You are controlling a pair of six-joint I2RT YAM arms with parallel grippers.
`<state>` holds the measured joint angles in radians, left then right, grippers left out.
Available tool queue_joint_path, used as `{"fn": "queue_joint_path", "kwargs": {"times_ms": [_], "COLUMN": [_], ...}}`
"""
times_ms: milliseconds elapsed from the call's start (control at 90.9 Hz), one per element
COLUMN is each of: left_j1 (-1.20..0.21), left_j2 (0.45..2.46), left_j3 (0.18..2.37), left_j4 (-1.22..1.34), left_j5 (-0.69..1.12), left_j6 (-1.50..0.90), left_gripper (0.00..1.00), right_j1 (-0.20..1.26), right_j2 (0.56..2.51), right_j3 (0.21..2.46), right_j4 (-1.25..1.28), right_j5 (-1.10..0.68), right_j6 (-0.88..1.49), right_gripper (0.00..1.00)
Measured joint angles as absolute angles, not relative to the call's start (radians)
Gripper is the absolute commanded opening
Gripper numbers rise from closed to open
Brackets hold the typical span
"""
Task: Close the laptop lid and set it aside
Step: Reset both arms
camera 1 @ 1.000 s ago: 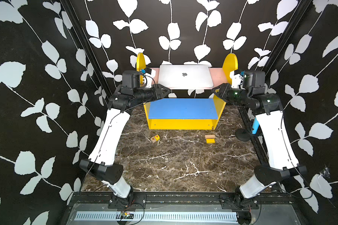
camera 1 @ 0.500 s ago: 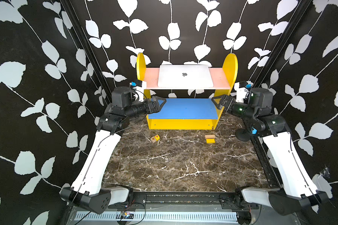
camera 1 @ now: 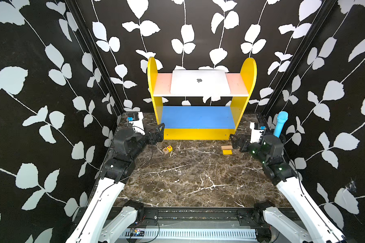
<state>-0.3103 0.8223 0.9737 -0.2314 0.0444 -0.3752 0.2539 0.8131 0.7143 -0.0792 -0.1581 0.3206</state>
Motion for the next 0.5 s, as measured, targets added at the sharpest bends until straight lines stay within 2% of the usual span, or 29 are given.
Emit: {"fn": "queue_joint_path", "kwargs": {"times_ms": [275, 495], "left_j1": [-0.310, -0.310], "left_j2": [0.769, 0.771], "left_j3": [0.711, 0.544], "left_j4": [-0.102, 0.041], "left_j5": [-0.166, -0.345], "left_j6": [-0.292, -0.231], "left_gripper": [0.99, 0.98], "right_j1": [0.254, 0.254], "right_j2": [0.760, 0.844], "right_j3": [0.448, 0.334], "right_j4": [0.096, 0.226], "right_j5": [0.122, 0.329], "right_j6": [0.234, 0.208], "right_gripper": [1.00, 1.00]}}
